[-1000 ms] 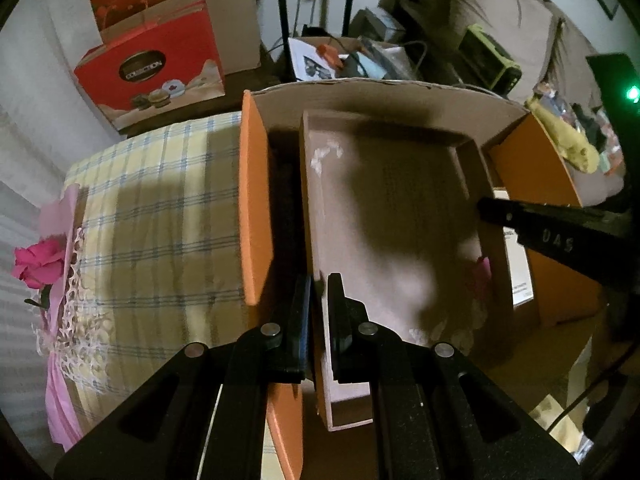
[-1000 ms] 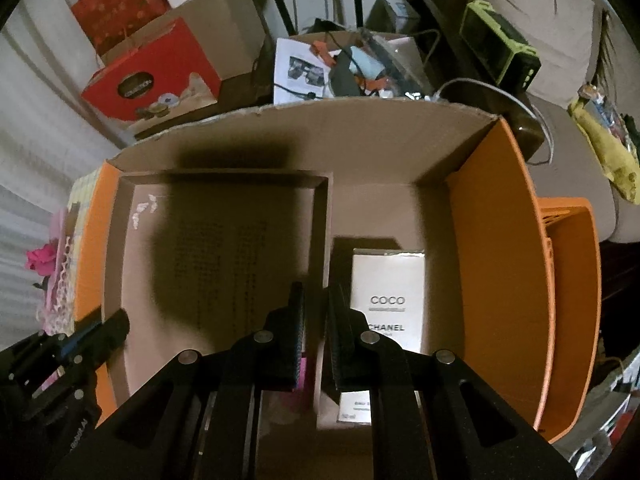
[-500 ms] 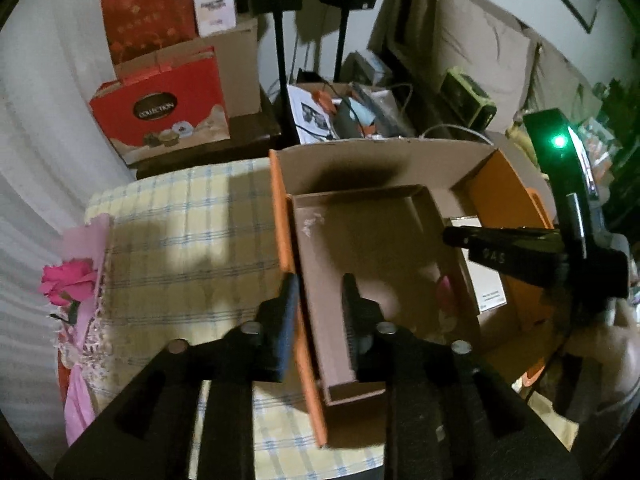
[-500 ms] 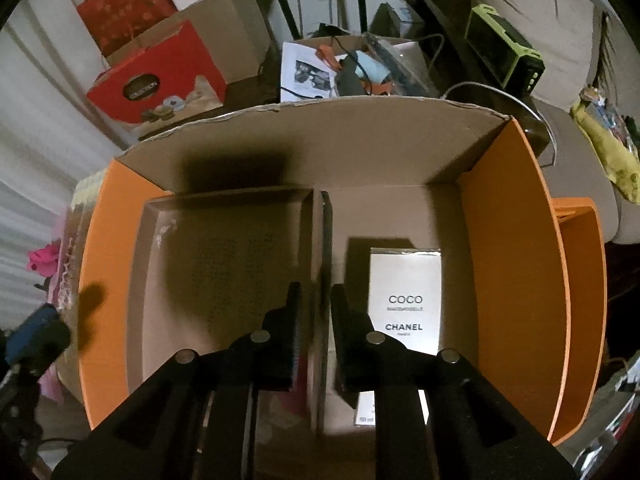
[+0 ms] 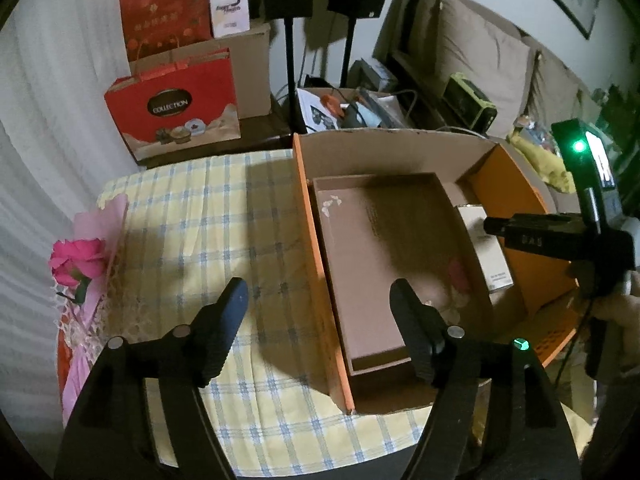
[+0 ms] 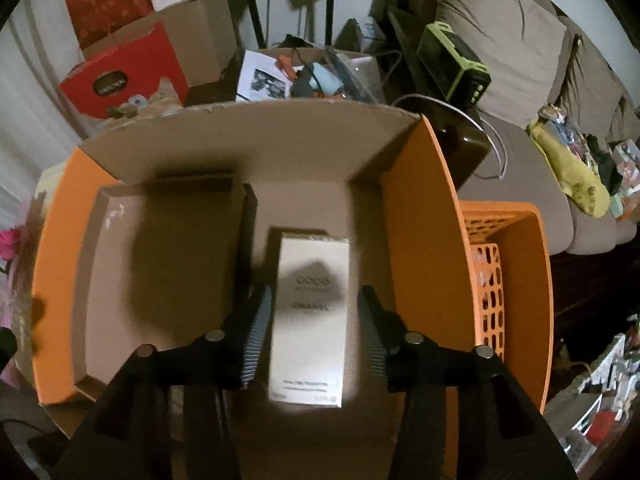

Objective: Organize objects
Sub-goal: 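Grasp the white Chanel perfume box with the right tool and lift it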

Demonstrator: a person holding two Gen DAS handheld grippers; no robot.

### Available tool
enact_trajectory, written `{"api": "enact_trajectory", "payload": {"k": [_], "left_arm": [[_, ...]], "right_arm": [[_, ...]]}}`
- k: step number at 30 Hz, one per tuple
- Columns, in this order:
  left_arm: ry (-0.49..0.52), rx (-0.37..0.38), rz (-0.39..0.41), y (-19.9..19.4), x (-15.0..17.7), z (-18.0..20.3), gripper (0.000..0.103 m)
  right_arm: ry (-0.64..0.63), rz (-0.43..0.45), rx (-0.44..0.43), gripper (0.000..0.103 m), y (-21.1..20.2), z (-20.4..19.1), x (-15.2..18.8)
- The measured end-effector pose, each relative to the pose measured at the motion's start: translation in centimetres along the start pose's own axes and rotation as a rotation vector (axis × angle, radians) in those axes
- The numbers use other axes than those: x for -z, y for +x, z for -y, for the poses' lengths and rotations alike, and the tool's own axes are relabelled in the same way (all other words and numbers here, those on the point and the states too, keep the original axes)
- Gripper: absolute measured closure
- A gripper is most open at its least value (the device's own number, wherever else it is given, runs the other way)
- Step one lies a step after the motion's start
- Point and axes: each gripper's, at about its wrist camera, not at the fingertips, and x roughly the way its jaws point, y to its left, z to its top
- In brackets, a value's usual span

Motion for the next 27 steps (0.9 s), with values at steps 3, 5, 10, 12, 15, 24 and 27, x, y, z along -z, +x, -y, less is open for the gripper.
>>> {"api": "enact_trajectory", "payload": {"k": [3, 5, 10, 12, 15, 24, 27], "left_arm": [[-0.007, 0.009, -0.003, -0.1, 0.1, -0.1, 0.032], [-0.012, 0.015, -0.001, -0.1, 0.3, 0.0, 0.024], [-0.016, 0.022, -0.002, -0.1, 0.4, 0.2, 0.022], [-0.014, 0.022, -0.005, 0.0, 0.5, 0.2, 0.022], [-0.016, 0.022, -0.007, 0.0, 0.6, 0.2, 0.022], [-0.027, 0.017, -0.012, 0.2, 0.9, -0.3, 0.022], [-0.032, 0.016, -0.010, 0.2, 1.0, -0.5, 0.022]], "right_arm": [[0.003, -0.018, 0.009, 0.046, 0.6, 0.4, 0.7], [-0.002, -0.032, 0.007, 0.045, 1.1, 0.3, 1.1], [-0.008, -0.072, -0.011, 0.041, 2.5, 0.1, 1.7], [-0.008, -0.091, -0.015, 0.041, 3.2, 0.0, 1.9], [-0.003, -0.109, -0.016, 0.055, 3.8, 0.2, 2.1], [0.055, -0.044, -0.027, 0.055, 1.2, 1.4, 1.7], [0.045, -0.003, -0.030, 0.055, -0.9, 1.1, 1.3]]}}
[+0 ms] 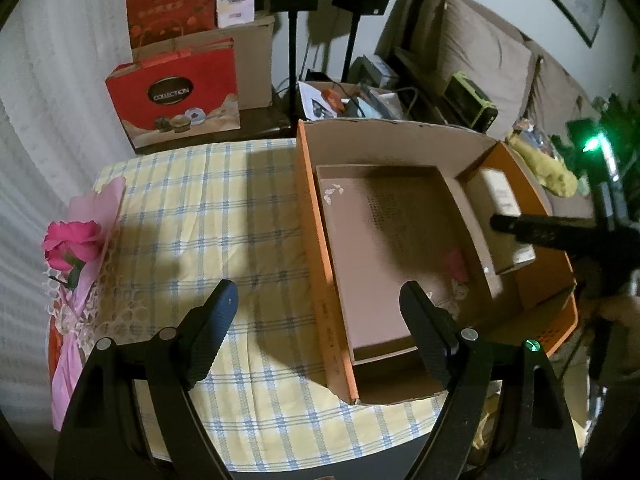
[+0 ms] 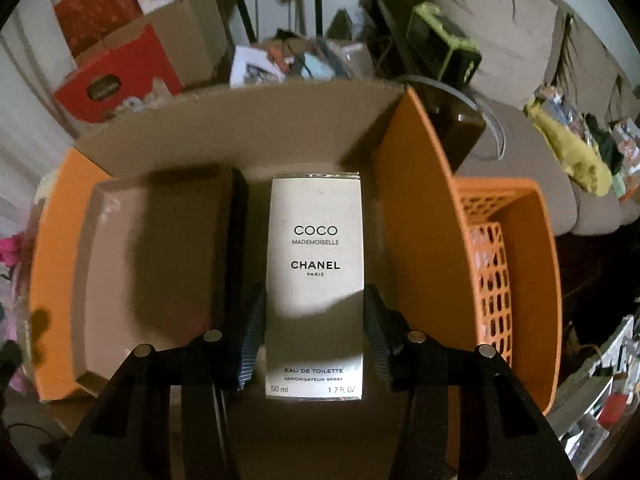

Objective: Organize objects
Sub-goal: 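Grasp the white Chanel perfume box with the right tool and lift it, then lower the perfume box into the brown box and open the right tool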

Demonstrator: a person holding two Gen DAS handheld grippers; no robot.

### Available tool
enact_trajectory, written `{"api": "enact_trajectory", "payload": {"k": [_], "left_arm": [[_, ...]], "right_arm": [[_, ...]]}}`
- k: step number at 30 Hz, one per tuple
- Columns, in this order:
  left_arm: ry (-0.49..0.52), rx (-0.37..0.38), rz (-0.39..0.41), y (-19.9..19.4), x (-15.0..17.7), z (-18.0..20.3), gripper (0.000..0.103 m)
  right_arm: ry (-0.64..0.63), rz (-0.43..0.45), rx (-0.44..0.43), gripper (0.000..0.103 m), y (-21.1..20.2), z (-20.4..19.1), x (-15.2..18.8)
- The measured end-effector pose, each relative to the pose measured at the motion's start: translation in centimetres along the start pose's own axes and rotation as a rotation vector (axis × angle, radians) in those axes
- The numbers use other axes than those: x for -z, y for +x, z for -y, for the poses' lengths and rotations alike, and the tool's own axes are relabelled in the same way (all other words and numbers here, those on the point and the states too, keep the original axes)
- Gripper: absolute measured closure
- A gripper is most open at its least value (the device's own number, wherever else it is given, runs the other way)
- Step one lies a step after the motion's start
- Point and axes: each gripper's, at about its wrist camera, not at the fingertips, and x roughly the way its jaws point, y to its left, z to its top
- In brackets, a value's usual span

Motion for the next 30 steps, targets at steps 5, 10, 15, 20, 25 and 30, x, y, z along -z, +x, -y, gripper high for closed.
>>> {"api": "enact_trajectory", "payload": {"k": [5, 10, 15, 20, 25, 30], "left_arm": [[-0.002, -0.004, -0.003, 0.0, 0.4, -0.3, 0.022], [-0.008, -0.010, -0.001, -0.2, 0.6, -0.8, 0.022], [-0.013, -0.015, -0.005, -0.2, 0.8, -1.4, 0.022], [-0.020, -0.022, -0.012, 0.0, 1.1, -2.0, 0.022], [-0.025, -0.029, -0.017, 0.1, 1.3, -2.6, 0.022], [-0.035, -0.029, -0.015, 0.0, 1.4, -3.2, 0.022]], "right_arm": [[-0.041, 0.046, -0.026, 0.055, -2.6, -2.2, -0.7], [-0.110, 0.042, -0.066, 0.055, -3.1, -6.2, -0.6], [-0.159, 0.002, -0.136, 0.055, -1.9, -9.3, 0.1], [-0.165, -0.036, -0.185, 0.055, -0.3, -11.9, 0.4], [-0.151, -0.065, -0.213, 0.055, 0.9, -13.7, 0.5], [-0.123, -0.080, -0.222, 0.055, 1.7, -14.1, 0.4]]}}
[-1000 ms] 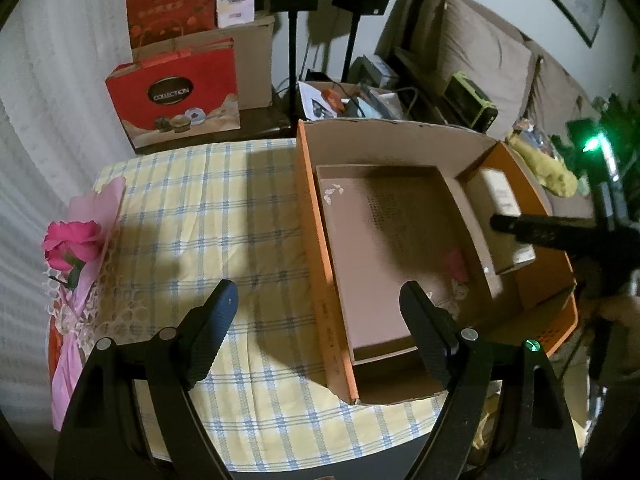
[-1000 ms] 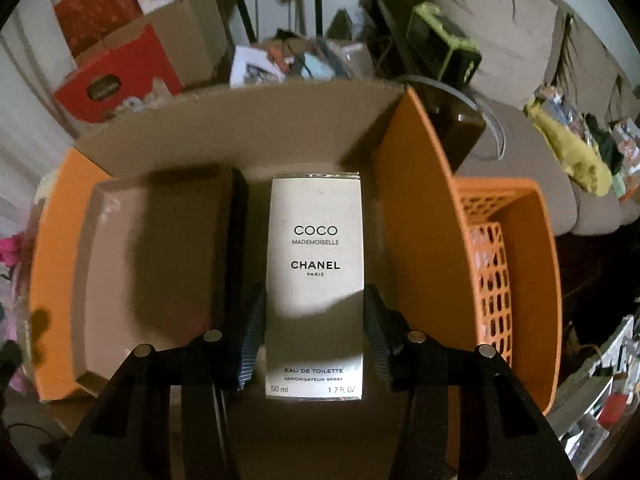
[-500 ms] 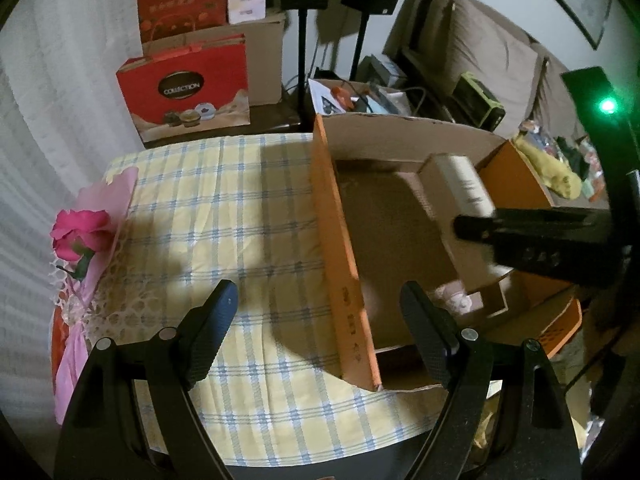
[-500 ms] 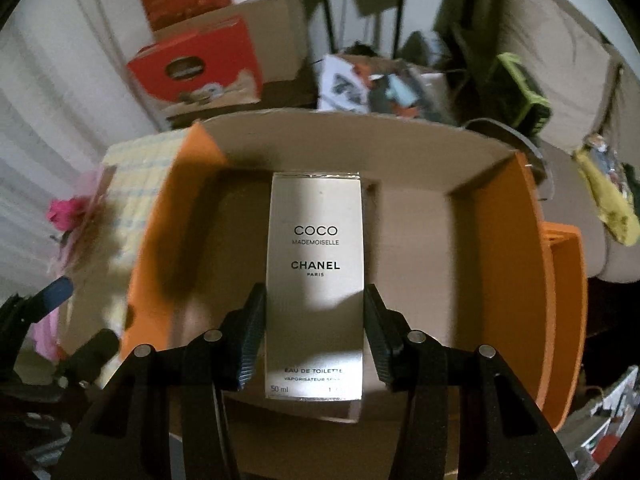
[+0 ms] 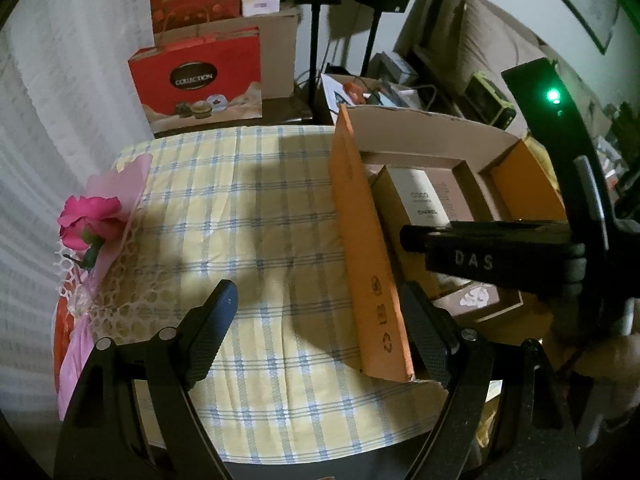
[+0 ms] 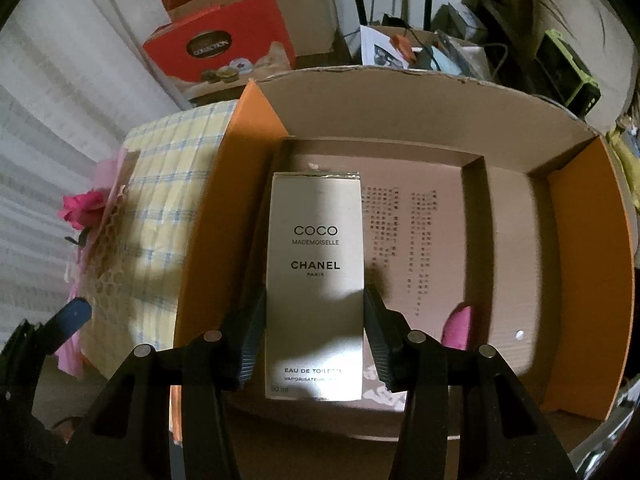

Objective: Organize objects
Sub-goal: 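Lower the perfume box into the brown box and open the right tool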

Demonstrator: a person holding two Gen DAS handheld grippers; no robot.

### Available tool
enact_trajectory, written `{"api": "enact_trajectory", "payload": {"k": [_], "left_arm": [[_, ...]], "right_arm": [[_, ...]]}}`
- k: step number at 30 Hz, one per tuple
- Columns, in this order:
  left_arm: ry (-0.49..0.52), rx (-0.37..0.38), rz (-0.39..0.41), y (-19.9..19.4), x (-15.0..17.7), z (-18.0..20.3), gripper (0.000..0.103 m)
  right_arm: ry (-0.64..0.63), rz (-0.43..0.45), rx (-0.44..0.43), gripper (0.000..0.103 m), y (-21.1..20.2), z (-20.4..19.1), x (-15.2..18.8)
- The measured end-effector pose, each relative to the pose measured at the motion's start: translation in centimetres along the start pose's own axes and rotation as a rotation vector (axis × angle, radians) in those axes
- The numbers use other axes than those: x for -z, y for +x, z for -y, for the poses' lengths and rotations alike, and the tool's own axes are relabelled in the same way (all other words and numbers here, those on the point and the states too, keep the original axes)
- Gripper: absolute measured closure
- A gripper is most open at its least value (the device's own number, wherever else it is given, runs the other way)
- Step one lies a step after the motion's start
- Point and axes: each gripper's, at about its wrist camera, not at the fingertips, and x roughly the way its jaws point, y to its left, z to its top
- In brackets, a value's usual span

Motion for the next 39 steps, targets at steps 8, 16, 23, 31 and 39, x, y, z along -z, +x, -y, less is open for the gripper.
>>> {"api": "enact_trajectory", "payload": {"k": [8, 16, 23, 31, 39], "left_arm": [[-0.017, 0.004, -0.005, 0.3, 0.2, -1.0, 0.022], [-0.013, 0.016, -0.008, 0.4, 0.3, -1.2, 0.022], [-0.029, 0.021, 0.001, 0.1, 0.2, -1.8, 0.022], [-0.041, 0.016, 0.017, -0.8, 0.3, -3.2, 0.022], [-0.078, -0.030, 0.063, -3.0, 1.2, -6.8, 0.022]], "right_arm": [[0.020, 0.007, 0.053, 0.055, 0.0, 1.4, -1.3], [0.045, 0.014, 0.095, 0.055, 0.4, 2.6, -2.5], [0.017, 0.008, 0.117, 0.047, 0.1, 1.9, -2.3], [-0.005, 0.109, 0.089, 0.043, -4.4, 1.9, -1.8], [-0.072, 0.189, 0.023, 0.043, -7.5, -0.8, 0.2]]}}
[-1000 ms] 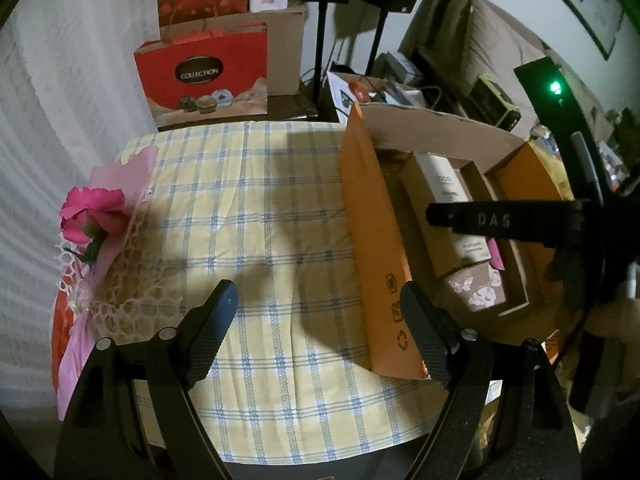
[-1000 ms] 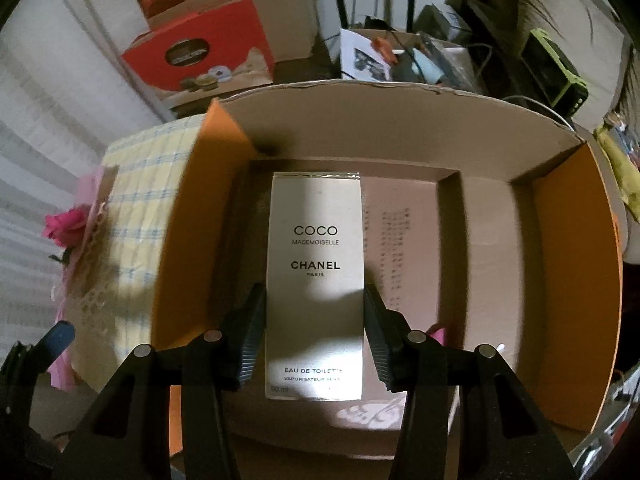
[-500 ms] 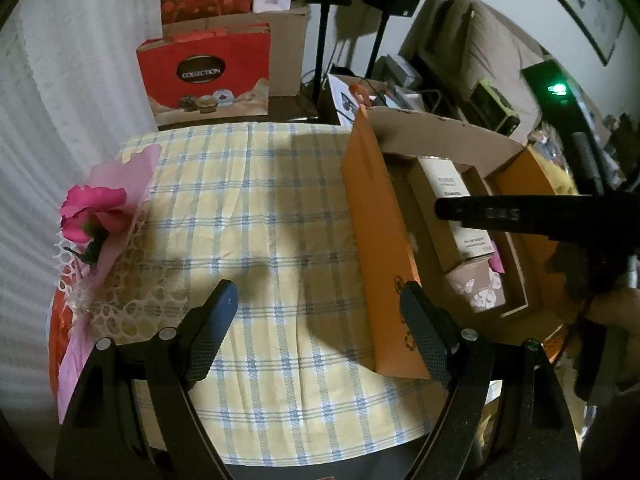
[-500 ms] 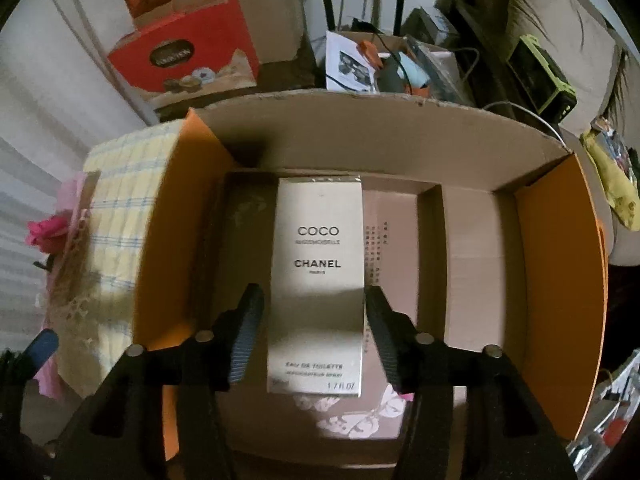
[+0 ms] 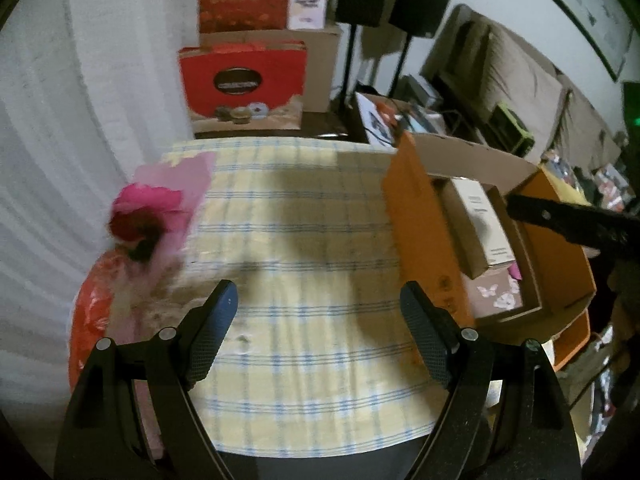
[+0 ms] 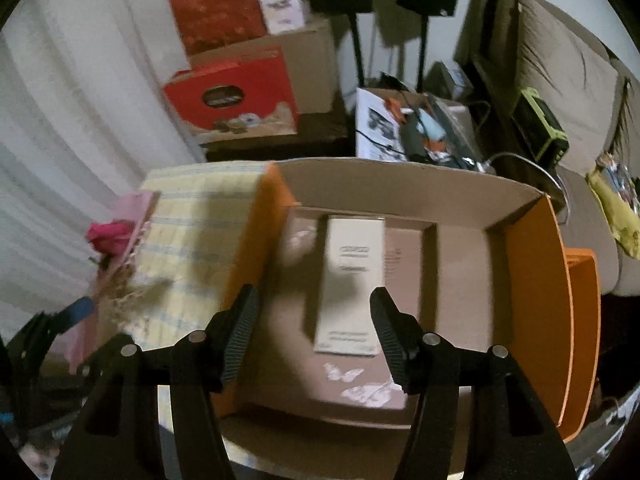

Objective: Organize objects
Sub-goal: 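Lower the perfume box into the brown box and open the right tool, then withdraw the right tool from the orange box, then grasp the rose bouquet's pink ribbon with the left tool while the right tool grasps its white net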

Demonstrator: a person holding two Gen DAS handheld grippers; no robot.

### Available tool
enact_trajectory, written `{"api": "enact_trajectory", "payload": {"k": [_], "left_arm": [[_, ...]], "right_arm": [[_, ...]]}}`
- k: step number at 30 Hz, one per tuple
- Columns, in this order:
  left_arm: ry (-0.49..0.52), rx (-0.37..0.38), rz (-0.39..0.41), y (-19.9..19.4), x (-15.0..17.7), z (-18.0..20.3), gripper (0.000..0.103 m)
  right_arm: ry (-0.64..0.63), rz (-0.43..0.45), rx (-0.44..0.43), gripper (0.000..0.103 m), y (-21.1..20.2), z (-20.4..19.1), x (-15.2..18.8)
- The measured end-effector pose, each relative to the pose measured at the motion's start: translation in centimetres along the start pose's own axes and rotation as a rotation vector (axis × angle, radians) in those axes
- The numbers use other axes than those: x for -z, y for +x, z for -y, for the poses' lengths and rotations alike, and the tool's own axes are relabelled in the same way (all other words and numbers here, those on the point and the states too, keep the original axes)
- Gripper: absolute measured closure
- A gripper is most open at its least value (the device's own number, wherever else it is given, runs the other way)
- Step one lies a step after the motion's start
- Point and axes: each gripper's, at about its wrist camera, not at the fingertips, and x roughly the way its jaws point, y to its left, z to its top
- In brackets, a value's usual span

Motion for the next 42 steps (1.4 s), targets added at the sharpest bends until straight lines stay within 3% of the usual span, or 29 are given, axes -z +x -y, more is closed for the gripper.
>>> {"api": "enact_trajectory", "payload": {"k": [10, 18, 32, 34, 36, 38, 42], "left_arm": [[-0.112, -0.108, 0.012, -1.1, 2.7, -8.2, 0.022], [-0.206, -0.153, 0.000, -0.4, 5.3, -13.6, 0.022], [-0.269, -0.151, -0.054, 3.2, 8.4, -16.8, 0.023], [-0.267, -0.149, -0.050, 3.3, 8.5, -17.0, 0.030], [-0.268, -0.146, -0.054, 3.5, 8.7, -17.3, 0.049], [-0.275, -0.132, -0.062, 3.7, 8.8, -17.6, 0.058], [-0.277, -0.111, -0.063, 3.8, 9.1, -17.8, 0.069]], "right_arm": [[-0.127, 0.047, -0.065, 0.043, -0.7, -6.5, 2.2], [-0.180, 0.015, -0.140, 0.043, 1.7, -10.5, 3.5], [-0.189, -0.051, -0.263, 0.043, 6.4, -16.2, 4.2], [-0.180, -0.060, -0.290, 0.043, 7.1, -17.0, 3.9], [-0.174, -0.071, -0.309, 0.043, 7.9, -18.1, 3.6], [-0.173, -0.081, -0.321, 0.043, 8.7, -18.9, 3.5], [-0.178, -0.107, -0.348, 0.043, 10.6, -21.2, 3.3]]}}
